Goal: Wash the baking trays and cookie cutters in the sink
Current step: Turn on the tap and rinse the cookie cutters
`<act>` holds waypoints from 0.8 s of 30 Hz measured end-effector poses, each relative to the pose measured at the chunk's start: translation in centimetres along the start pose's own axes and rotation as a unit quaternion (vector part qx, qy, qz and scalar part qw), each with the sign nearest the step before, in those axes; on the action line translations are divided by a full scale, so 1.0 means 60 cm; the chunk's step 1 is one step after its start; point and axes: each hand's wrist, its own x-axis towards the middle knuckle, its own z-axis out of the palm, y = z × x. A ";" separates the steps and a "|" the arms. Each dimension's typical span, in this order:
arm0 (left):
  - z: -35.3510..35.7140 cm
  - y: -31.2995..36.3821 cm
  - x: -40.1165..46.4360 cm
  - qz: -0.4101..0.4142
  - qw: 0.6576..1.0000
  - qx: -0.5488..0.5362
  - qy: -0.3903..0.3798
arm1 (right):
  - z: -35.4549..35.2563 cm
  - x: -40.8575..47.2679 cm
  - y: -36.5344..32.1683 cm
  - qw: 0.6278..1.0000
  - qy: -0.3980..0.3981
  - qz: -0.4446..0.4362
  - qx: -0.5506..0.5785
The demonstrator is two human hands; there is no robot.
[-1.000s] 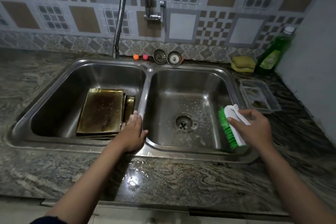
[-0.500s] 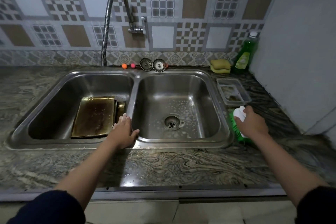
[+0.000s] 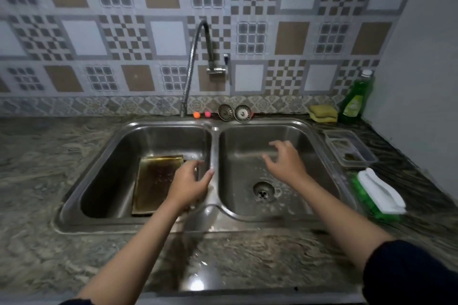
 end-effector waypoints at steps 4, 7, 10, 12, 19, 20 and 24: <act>-0.080 -0.034 0.066 0.020 0.995 -0.024 0.095 | 0.065 0.102 -0.140 0.995 0.024 -0.017 0.097; -0.125 -0.052 0.118 0.040 0.991 -0.047 0.115 | 0.095 0.173 -0.222 0.986 0.052 -0.004 0.158; -0.147 -0.052 0.172 0.040 0.987 -0.092 0.123 | 0.100 0.244 -0.264 0.982 0.060 0.013 0.176; -0.153 -0.043 0.206 0.041 0.986 -0.117 0.114 | 0.092 0.300 -0.274 0.980 0.063 0.031 0.186; -0.156 -0.030 0.288 0.058 0.976 -0.197 0.076 | 0.075 0.499 -0.276 0.964 0.079 0.104 0.230; -0.153 -0.032 0.295 0.057 0.975 -0.205 0.058 | 0.080 0.523 -0.271 0.963 0.075 0.108 0.234; -0.139 -0.040 0.313 0.065 0.971 -0.228 0.021 | 0.106 0.592 -0.262 0.959 0.065 0.091 0.262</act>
